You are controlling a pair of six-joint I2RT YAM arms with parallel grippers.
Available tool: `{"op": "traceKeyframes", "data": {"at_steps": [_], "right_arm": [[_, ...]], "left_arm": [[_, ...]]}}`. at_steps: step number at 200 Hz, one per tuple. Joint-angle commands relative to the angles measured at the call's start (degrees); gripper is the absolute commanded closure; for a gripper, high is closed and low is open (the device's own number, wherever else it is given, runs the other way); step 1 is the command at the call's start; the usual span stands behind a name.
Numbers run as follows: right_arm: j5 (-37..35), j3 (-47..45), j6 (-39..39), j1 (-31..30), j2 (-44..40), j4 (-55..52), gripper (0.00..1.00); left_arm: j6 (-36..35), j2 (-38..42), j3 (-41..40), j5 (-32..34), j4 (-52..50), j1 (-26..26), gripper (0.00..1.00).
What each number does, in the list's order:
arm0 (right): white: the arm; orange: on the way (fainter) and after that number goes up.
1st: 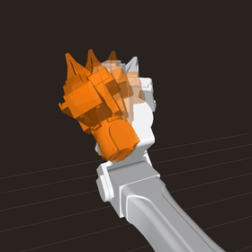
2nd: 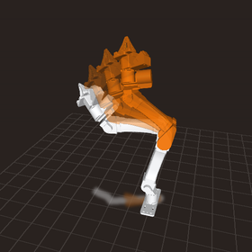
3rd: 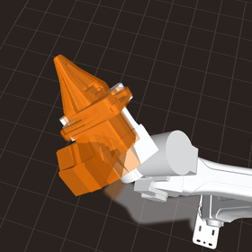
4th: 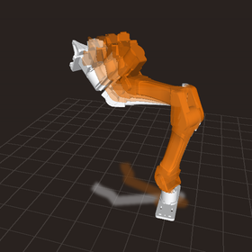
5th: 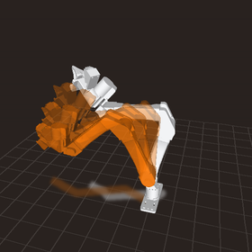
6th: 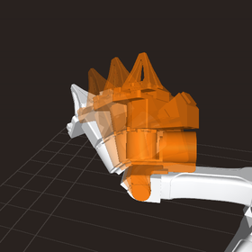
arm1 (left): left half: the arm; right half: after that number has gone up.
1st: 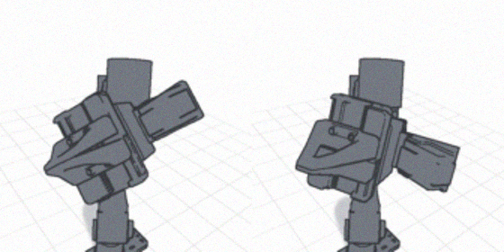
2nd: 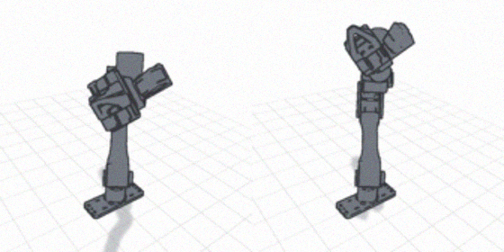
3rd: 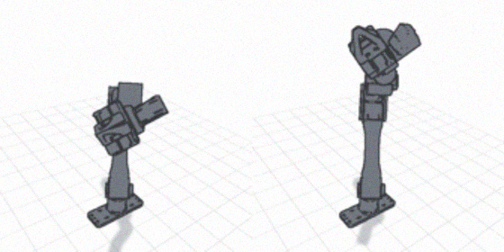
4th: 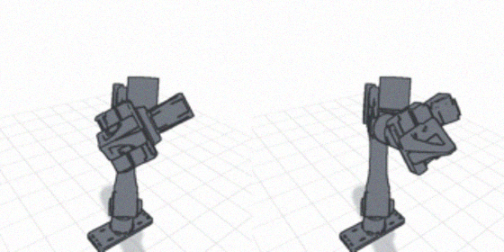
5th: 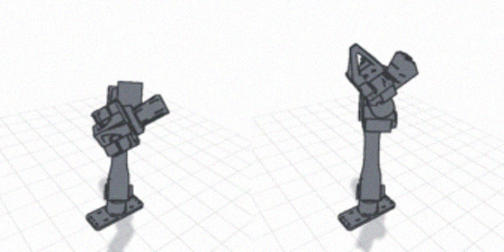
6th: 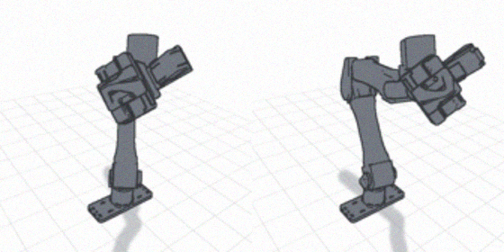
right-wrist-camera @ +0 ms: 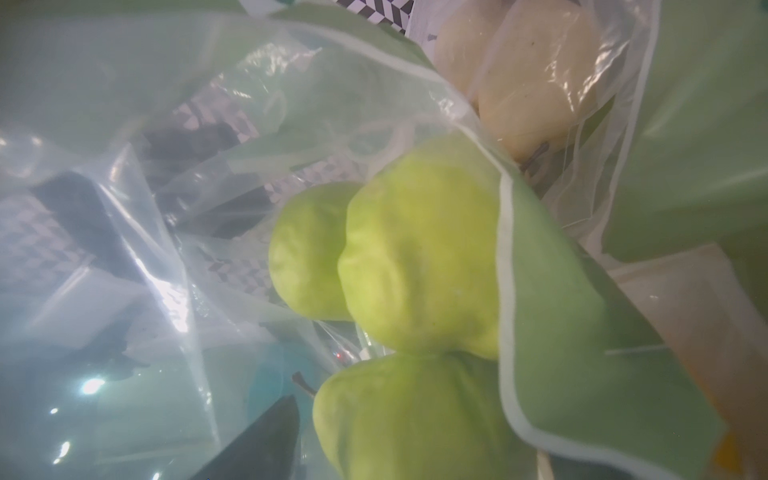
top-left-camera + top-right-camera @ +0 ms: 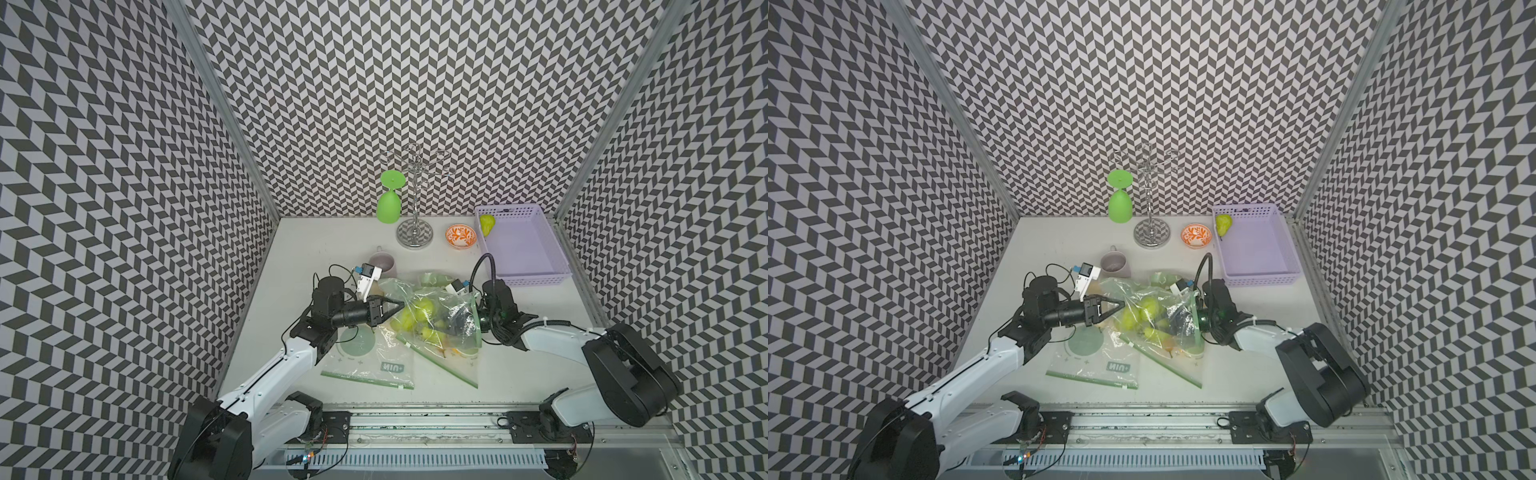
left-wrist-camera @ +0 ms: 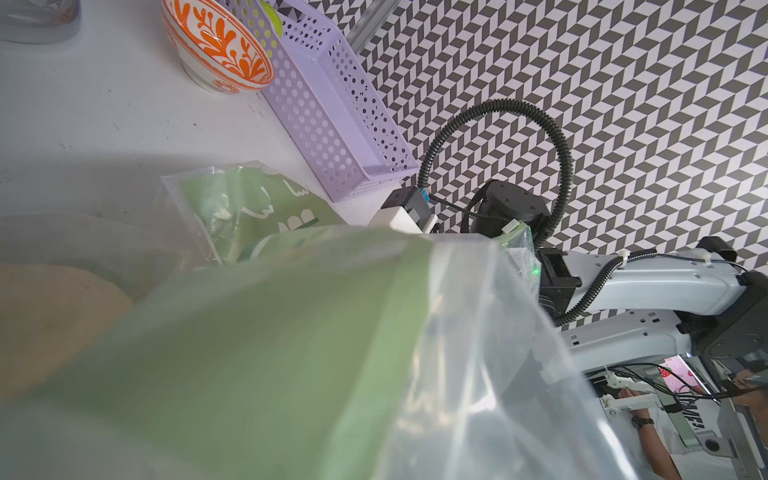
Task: Open the zip-top bag and take out the pear
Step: Pick up the pear from the zipper food storage bag.
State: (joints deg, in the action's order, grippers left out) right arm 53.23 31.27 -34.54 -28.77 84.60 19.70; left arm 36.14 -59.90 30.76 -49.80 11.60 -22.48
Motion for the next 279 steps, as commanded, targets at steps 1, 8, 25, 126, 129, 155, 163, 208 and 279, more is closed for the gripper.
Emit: {"op": "traceKeyframes", "data": {"at_steps": [1,8,25,126,129,155,163,208,279], "right_arm": [[-2.9,0.2,0.0,-1.8,2.0,-2.0,0.11],[-3.3,0.6,0.5,-2.3,1.9,-2.7,0.12],[-4.5,1.6,2.3,-3.4,2.1,-5.7,0.18],[-6.5,4.0,3.0,-3.4,-4.0,-13.0,0.48],[-6.5,4.2,2.9,-3.4,-4.3,-13.4,0.49],[-5.7,5.9,2.6,-2.8,-7.0,-16.1,0.5],[-5.4,6.4,2.7,-2.4,-7.6,-17.1,0.51],[-2.9,6.4,3.5,1.8,-11.1,-21.0,0.53],[-1.5,7.5,-0.2,12.9,-19.2,-23.8,0.56]], "left_arm": [[0.3,1.3,-0.8,-0.9,1.7,-0.4,1.0],[0.3,1.4,-0.8,-0.9,1.5,-0.4,1.0],[0.2,1.4,-0.9,-0.9,1.4,-0.3,1.0],[-1.1,2.2,-0.1,-0.6,-0.9,1.0,1.0],[-1.1,2.3,-0.1,-0.6,-0.9,1.2,1.0],[-2.4,2.0,1.0,-0.3,-3.1,3.2,1.0],[-3.1,1.8,1.3,-0.3,-4.1,4.1,1.0],[-5.7,3.0,1.1,-1.6,-8.1,9.7,1.0],[-6.8,3.8,1.2,-2.8,-9.7,11.4,1.0]]}}
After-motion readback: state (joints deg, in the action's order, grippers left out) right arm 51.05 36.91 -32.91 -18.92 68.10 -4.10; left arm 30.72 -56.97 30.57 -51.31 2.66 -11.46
